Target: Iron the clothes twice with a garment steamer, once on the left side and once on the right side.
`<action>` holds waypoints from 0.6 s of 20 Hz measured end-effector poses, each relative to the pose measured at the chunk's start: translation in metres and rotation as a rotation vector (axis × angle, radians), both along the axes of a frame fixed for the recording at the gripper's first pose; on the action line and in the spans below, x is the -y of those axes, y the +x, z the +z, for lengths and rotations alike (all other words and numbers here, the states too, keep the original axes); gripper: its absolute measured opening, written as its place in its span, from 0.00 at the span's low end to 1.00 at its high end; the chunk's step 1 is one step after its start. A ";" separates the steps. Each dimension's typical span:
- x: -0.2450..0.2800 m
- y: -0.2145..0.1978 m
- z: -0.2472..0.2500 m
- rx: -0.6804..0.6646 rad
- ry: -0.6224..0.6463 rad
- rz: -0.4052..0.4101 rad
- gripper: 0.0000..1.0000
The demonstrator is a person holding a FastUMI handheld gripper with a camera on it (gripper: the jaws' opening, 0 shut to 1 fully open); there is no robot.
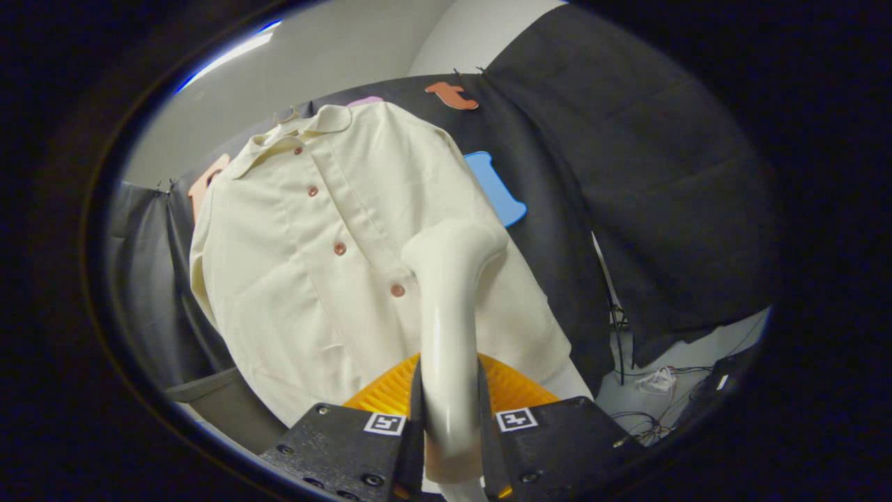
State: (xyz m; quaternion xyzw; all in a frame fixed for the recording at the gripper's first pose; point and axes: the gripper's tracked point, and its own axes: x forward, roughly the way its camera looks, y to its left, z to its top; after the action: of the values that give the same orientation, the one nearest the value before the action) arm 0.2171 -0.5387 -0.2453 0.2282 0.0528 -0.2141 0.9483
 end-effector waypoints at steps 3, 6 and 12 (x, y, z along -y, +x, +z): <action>-0.001 -0.012 -0.024 -0.029 0.036 -0.007 0.33; -0.002 -0.025 -0.047 -0.061 0.081 -0.018 0.33; -0.008 -0.055 -0.074 -0.112 0.166 -0.035 0.33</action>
State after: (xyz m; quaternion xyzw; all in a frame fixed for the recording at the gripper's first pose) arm 0.1623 -0.5311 -0.3193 0.2945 0.1194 -0.2381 0.9178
